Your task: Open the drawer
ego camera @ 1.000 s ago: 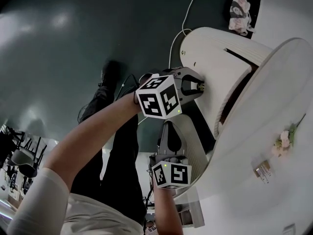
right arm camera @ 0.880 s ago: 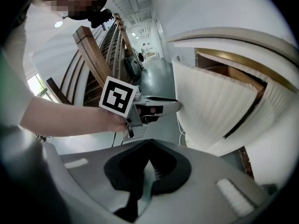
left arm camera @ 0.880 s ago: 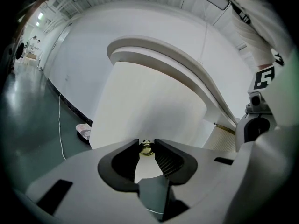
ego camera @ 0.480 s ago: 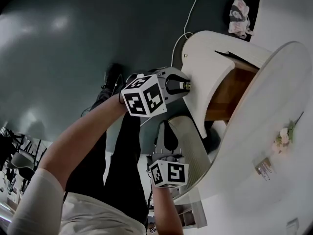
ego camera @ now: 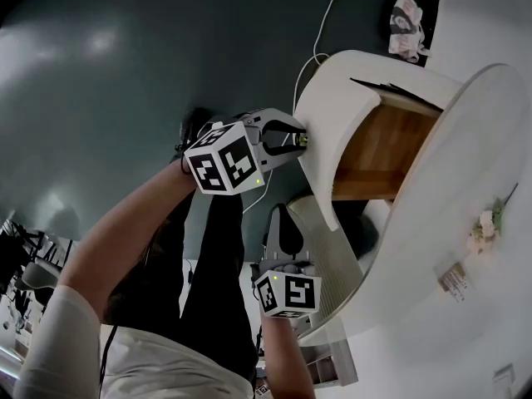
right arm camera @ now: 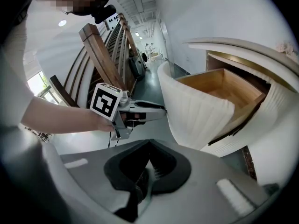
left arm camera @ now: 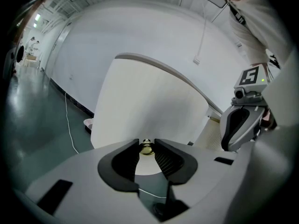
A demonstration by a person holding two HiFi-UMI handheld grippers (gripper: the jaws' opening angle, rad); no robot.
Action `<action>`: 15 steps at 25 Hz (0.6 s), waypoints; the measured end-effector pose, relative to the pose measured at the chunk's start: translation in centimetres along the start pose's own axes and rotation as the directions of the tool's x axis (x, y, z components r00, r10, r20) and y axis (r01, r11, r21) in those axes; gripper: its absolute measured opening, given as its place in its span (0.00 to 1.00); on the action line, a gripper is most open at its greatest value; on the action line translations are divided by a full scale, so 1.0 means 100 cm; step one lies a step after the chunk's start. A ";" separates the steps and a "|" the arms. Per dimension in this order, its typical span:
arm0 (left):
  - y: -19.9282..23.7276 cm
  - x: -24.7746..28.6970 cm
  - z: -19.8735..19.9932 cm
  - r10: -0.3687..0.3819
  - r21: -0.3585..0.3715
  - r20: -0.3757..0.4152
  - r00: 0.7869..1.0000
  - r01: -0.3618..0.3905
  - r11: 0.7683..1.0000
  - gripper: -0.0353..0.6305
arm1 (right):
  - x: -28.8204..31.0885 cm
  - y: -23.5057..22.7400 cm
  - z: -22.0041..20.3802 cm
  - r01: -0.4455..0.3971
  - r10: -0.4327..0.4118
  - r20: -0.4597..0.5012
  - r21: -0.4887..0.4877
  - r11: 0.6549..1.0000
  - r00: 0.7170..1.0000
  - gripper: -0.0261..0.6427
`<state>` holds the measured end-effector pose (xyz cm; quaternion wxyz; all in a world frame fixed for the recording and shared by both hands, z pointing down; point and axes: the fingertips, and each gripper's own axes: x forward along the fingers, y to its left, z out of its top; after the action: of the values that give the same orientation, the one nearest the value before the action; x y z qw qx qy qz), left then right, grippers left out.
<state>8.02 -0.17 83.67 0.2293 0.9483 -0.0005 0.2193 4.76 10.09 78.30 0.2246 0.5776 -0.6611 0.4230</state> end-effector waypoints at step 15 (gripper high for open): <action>0.004 -0.039 -0.020 0.033 -0.039 -0.057 0.998 -0.035 0.999 0.21 | -0.015 0.014 -0.005 -0.015 0.015 -0.013 -0.030 0.999 1.000 0.06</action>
<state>3.65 0.02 83.85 0.2446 0.9368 -0.0146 0.2499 3.67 11.34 77.01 0.2344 0.5663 -0.6701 0.4186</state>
